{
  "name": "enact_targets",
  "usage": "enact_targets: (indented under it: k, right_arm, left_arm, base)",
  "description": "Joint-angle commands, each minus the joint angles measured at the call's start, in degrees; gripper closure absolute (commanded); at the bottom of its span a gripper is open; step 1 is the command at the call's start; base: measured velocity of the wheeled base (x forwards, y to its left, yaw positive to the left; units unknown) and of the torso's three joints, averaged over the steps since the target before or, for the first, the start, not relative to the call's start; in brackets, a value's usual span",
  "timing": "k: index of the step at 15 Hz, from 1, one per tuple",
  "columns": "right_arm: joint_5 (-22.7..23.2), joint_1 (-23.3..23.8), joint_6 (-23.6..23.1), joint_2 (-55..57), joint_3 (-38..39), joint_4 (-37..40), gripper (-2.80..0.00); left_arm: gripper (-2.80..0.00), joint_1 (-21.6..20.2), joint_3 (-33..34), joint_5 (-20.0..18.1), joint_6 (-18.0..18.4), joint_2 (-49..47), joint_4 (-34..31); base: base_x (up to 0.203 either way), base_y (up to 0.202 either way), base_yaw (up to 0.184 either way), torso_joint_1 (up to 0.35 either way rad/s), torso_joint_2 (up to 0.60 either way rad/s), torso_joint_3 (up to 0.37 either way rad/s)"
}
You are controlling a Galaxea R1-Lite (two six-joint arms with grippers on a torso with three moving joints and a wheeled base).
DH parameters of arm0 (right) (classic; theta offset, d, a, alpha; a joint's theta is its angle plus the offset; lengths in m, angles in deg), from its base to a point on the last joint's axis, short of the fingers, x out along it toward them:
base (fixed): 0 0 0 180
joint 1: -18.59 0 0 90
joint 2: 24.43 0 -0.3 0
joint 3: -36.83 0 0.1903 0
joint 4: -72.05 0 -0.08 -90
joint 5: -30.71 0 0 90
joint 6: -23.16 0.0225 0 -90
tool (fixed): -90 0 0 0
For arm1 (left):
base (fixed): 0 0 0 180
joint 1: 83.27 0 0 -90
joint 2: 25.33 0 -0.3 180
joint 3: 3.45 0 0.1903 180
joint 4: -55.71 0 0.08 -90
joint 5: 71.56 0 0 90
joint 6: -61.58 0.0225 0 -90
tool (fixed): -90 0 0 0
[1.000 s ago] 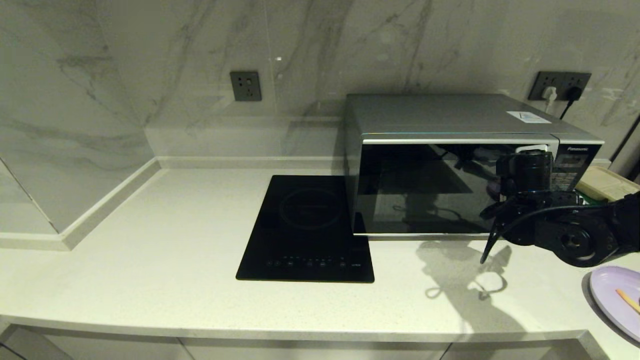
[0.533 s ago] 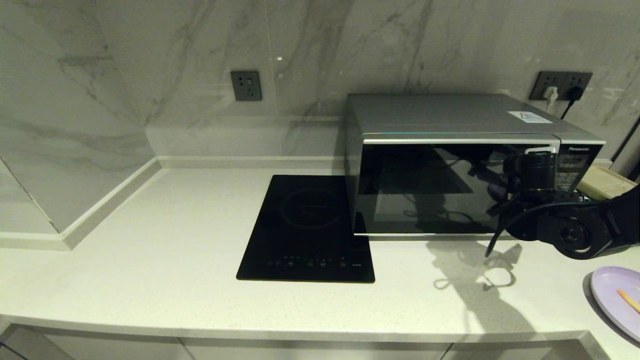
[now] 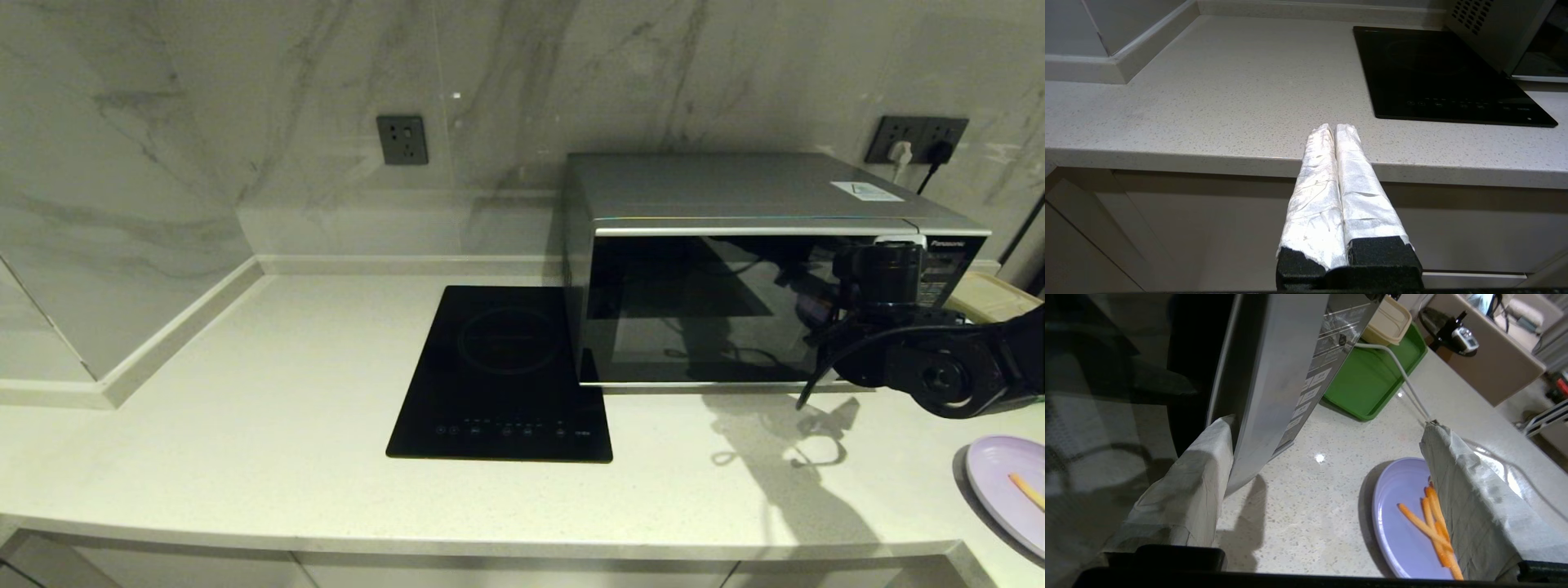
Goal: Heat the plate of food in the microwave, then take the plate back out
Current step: Open the microwave oven
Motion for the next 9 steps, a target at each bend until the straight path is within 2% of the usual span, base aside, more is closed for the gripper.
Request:
enact_targets:
  k: [1,9]
  right_arm:
    - [-0.5,0.4,1.6,-0.5,0.2,-0.2,-2.8]
    - [-0.8,0.3,3.9,-1.9,4.1,-0.5,-2.8]
  left_arm:
    - [0.0,0.0,0.0,0.0,-0.1,0.0,0.0]
    - [0.0,0.0,0.0,0.0,-0.1,0.0,0.0]
  base:
    - [0.0,0.0,0.0,0.0,0.0,0.0]
    - [0.0,0.0,0.0,0.0,0.0,0.0]
